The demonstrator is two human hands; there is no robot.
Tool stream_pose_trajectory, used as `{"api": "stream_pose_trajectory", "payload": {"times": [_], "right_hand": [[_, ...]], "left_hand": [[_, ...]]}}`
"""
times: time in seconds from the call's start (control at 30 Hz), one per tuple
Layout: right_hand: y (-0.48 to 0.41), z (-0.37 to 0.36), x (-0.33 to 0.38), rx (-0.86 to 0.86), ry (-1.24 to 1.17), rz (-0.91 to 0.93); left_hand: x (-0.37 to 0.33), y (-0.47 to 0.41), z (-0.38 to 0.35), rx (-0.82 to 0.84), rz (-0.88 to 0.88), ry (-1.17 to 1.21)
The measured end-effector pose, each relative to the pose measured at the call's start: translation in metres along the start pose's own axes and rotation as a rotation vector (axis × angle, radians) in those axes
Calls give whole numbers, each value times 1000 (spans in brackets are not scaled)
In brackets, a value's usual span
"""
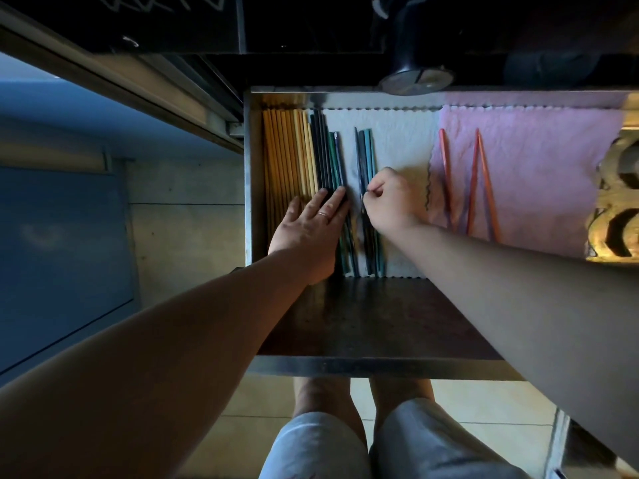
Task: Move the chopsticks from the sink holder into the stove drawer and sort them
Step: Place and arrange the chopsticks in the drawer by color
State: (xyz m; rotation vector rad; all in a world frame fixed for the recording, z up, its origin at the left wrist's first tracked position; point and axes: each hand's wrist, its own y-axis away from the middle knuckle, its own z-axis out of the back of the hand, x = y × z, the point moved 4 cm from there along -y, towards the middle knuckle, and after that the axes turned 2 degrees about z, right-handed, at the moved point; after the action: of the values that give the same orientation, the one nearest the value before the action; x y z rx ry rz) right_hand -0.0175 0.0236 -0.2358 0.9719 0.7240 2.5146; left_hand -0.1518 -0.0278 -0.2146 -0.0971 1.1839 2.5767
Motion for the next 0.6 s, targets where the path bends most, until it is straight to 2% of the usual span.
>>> {"api": "stream_pose_trajectory", "payload": {"times": [0.23,0.4,0.6], "right_hand": [[6,11,-3,-10,64,-3],[13,27,-14,-16,178,-15],[18,21,-19,55,80,23]], "left_hand": [[-9,-2,5,-72,-27,-28],[-25,-7,8,-18,-66,-87],[-22,-4,13,-93,-43,-179]]}}
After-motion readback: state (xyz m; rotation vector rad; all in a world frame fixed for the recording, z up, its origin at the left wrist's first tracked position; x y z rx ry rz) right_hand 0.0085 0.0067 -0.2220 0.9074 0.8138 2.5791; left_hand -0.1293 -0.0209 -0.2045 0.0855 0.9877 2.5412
